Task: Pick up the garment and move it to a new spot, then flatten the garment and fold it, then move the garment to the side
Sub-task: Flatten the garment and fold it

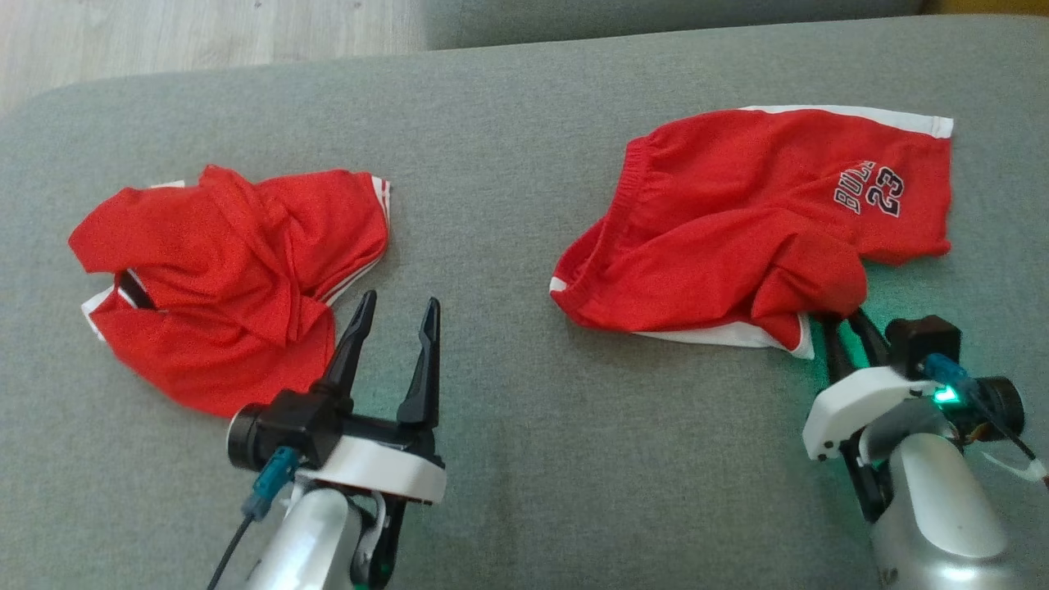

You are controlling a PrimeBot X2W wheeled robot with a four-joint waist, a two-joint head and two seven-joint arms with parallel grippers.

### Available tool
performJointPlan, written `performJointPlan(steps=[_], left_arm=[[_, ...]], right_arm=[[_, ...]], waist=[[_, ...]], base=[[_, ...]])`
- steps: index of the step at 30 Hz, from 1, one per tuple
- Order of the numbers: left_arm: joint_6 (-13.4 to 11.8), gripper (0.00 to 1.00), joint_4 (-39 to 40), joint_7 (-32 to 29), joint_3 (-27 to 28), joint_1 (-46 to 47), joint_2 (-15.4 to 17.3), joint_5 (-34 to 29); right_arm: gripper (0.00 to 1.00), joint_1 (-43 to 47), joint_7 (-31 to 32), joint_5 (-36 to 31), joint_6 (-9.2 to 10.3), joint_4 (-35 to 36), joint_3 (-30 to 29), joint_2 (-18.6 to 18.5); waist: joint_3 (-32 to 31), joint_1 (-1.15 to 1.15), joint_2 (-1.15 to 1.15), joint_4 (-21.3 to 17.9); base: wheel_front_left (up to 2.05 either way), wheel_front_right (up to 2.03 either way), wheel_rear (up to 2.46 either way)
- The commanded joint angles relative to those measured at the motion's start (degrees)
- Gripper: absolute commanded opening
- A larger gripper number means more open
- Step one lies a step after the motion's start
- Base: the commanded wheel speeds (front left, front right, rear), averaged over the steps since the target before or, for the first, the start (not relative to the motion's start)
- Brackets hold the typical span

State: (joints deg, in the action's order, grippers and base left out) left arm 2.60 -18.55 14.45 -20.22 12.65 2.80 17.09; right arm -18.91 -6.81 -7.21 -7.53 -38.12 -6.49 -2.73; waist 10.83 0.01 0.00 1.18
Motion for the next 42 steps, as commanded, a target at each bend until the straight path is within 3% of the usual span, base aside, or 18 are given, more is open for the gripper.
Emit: performJointPlan(steps=[1,12,22,27,31,37,42], left_arm=[[0.24,1.0,1.44,0.55,2.0,2.2,0.08,-0.43],[0.08,1.0,1.25,0.55,3.18,0.88,0.08,-0.05],[-0.78,1.0,1.56,0.55,1.8,-0.35,0.08,1.78],[-1.18,1.0,2.15,0.55,0.94,-0.65,0.08,2.56],[-1.28,1.0,2.26,0.55,0.42,-0.24,0.08,2.79],[-1.28,1.0,2.38,0.55,0.05,0.87,0.08,2.95],[-1.08,1.0,2.21,0.55,-0.69,2.29,0.08,2.98]], right_arm=[[0.0,-1.7,-0.92,-0.35,0.04,1.26,0.9,-0.15],[0.0,1.54,-0.81,-3.52,0.04,7.11,-4.69,-0.15],[0.0,6.43,10.32,-11.42,0.04,22.78,-6.53,-0.4],[0.0,8.13,19.29,-14.49,0.04,29.91,-4.37,-3.16],[0.0,7.16,24.53,-14.59,0.04,31.6,-2.31,-5.39],[0.0,3.97,33.2,-12.15,0.04,29.21,4.28,-11.14],[0.0,-2.01,40.28,-5.39,0.04,23.33,14.23,-19.08]], waist=[[-0.11,-0.01,0.0,-0.13],[-3.88,-0.01,0.0,-4.47],[-6.87,-0.01,0.0,-6.26],[-6.78,-0.01,0.0,-4.65],[-5.82,-0.01,0.0,-3.01],[-3.75,-0.01,0.0,-0.93],[-1.34,-0.01,0.0,1.23]], base=[[0.0,0.0,0.0],[0.0,0.0,0.0],[0.0,0.0,0.0],[0.0,0.0,0.0],[0.0,0.0,0.0],[0.0,0.0,0.0],[0.0,0.0,0.0]])
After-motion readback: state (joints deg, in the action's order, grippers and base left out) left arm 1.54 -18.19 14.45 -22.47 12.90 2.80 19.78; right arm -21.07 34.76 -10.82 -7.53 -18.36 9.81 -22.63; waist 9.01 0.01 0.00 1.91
